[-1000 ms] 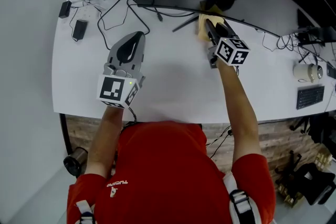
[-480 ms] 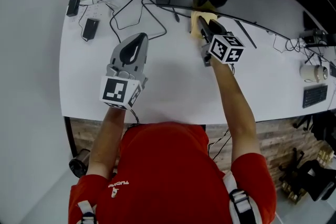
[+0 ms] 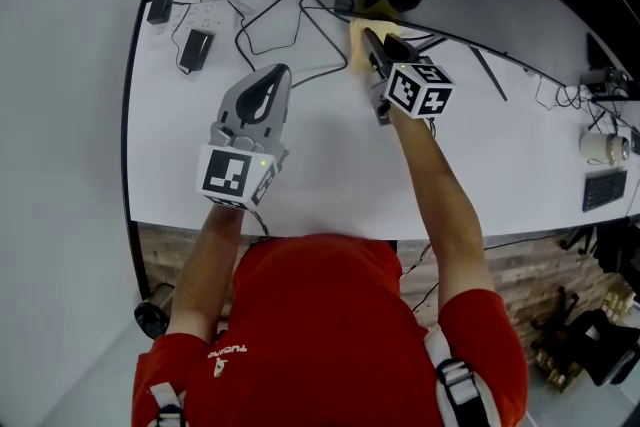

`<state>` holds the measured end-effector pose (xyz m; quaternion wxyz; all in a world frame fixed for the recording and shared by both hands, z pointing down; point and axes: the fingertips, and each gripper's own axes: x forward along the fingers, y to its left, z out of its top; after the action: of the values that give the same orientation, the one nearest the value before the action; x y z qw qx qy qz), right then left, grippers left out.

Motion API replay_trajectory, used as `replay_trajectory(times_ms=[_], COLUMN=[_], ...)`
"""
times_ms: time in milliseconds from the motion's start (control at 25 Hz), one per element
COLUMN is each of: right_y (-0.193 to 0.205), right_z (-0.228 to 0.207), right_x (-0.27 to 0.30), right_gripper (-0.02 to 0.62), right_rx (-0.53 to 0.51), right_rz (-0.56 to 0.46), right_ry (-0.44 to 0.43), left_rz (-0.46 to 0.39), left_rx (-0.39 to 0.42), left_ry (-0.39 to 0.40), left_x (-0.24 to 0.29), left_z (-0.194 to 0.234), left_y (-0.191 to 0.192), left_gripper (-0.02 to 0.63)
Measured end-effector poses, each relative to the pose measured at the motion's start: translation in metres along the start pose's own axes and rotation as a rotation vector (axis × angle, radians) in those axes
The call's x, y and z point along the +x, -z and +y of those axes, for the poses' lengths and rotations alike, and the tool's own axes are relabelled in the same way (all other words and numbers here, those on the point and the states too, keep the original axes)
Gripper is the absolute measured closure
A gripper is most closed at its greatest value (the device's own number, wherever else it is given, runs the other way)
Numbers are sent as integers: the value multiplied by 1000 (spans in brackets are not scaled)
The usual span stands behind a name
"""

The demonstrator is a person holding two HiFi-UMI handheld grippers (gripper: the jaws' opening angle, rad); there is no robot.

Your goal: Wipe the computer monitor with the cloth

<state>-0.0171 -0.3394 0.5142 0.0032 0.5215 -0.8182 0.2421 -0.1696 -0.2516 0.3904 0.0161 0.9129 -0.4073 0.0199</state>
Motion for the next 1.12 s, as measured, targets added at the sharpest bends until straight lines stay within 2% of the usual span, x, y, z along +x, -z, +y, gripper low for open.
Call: replay_trajectory(times_ms=[560, 800, 960, 1120], right_y=[8, 12, 13, 6], right_z=[54, 82, 107, 135], right_x=[44, 57, 52, 33], right_gripper=[537, 537, 537, 537], right_rx=[-8, -19, -86, -201], right_rz=[19, 26, 34, 19], right_ry=[-60, -129, -190, -248], left_rz=[12, 3, -1, -15], left_rx=[-5, -1, -4, -15], left_ry=[-32, -45, -58, -70], left_x=[-21, -26, -29, -29], left_z=[29, 36, 36, 31], left_y=[-2, 1, 0, -4], left_gripper=[595, 595, 595, 595])
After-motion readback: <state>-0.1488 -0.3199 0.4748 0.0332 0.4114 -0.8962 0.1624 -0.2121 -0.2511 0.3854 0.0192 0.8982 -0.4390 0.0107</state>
